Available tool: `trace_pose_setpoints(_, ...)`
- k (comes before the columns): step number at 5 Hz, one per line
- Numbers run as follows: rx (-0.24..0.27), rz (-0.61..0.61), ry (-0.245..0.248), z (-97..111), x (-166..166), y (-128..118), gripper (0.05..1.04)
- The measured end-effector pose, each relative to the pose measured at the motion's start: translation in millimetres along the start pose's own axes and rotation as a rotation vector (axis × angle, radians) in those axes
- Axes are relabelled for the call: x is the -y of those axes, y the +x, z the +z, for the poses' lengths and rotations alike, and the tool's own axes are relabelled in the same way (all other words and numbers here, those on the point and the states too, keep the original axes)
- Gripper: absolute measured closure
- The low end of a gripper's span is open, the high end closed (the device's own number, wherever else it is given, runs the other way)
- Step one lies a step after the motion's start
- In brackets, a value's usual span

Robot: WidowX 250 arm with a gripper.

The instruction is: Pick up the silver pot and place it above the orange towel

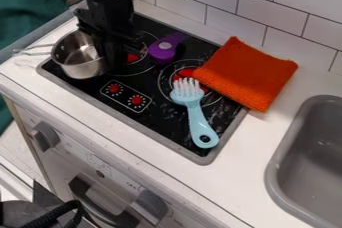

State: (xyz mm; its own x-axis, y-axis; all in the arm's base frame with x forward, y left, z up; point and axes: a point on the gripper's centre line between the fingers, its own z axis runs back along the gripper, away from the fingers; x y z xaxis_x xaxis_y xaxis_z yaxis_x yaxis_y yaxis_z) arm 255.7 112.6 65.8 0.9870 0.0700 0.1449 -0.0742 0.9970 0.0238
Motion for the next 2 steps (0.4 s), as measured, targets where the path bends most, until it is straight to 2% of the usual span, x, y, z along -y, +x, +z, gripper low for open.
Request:
trace_pose_setpoints(1, 0.024, -0.014, -0.003, 11.5, 11.3, 4.7, 1.025)
trace_pose_setpoints(2, 0.058, -0.129, 0.014, 23.3, 32.7, 24.3, 1.026)
